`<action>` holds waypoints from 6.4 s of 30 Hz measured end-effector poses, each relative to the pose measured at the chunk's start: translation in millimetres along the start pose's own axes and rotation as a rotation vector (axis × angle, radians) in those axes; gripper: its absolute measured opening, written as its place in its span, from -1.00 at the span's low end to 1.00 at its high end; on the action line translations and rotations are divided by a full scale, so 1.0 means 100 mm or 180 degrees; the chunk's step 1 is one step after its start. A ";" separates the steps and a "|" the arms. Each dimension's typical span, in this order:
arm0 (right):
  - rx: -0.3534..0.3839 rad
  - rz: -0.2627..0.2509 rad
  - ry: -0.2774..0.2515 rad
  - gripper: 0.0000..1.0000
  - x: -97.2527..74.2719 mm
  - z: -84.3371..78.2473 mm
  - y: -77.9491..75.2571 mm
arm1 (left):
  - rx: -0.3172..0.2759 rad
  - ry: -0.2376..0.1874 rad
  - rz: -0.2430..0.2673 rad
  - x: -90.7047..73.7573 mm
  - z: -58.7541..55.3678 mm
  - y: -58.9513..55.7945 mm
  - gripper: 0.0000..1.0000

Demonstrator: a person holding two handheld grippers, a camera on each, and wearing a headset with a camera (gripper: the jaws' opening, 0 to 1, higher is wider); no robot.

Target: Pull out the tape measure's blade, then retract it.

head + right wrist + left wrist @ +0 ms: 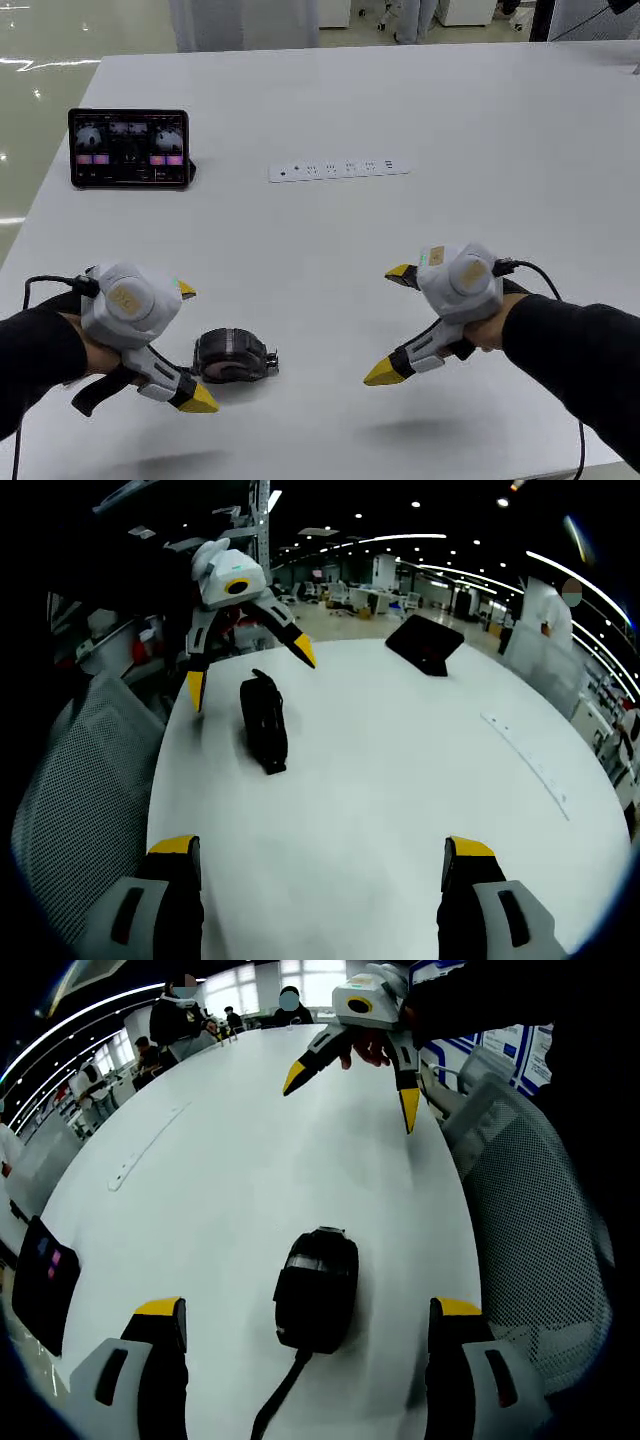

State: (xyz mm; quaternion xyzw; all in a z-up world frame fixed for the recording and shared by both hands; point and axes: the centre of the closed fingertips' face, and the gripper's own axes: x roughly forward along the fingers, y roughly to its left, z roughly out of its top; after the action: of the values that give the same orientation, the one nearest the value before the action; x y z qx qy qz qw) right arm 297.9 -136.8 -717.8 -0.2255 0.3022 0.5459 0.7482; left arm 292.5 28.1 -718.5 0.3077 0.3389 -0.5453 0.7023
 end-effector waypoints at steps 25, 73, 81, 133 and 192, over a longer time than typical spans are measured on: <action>-0.0358 0.0402 0.0090 0.99 0.69 0.34 0.32 | 0.0274 0.0311 -0.0227 0.34 0.02 -0.06 0.39; -0.0726 0.0718 0.0241 -0.42 1.15 0.39 0.50 | 0.0399 0.0522 -0.0225 0.42 -0.03 -0.05 -0.33; -0.0816 0.0722 0.0356 -0.70 1.20 0.32 0.49 | 0.0404 0.0515 -0.0224 0.42 -0.03 -0.05 -0.33; -0.0683 0.0738 0.0617 -0.81 1.04 0.13 0.41 | 0.0347 0.0524 -0.0245 0.42 -0.04 -0.04 -0.33; -0.0519 0.0677 0.0731 -0.81 0.79 -0.09 0.29 | 0.0337 0.0511 -0.0239 0.42 -0.03 -0.03 -0.33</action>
State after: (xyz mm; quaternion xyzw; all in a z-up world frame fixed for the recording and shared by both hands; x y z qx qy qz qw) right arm 286.3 -80.3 -779.7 -0.3130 0.3626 0.6153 0.6261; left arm 296.3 6.2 -754.9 0.3741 0.3761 -0.5619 0.6347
